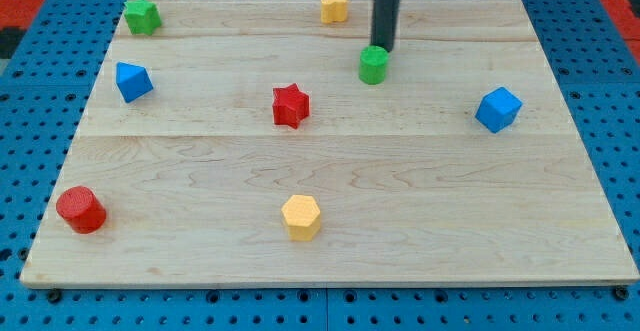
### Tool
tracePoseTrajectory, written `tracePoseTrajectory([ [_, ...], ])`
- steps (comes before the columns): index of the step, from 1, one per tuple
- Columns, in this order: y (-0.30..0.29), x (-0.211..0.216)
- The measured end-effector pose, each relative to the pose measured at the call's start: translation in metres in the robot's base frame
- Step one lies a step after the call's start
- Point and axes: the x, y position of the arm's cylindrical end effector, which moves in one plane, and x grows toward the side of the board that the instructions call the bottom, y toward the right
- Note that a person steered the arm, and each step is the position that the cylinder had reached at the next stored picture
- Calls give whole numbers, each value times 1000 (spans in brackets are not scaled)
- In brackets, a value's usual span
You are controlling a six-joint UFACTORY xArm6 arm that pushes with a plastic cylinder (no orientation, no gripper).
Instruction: Move the hand close to the green star which is at the top left corner of the board
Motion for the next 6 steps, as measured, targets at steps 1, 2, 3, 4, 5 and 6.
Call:
tracePoseTrajectory([
  [1,-24,33],
  [2,-77,42],
  [3,-100,6],
  [4,-185,-42],
  [5,-218,-106],
  [6,-294,-106],
])
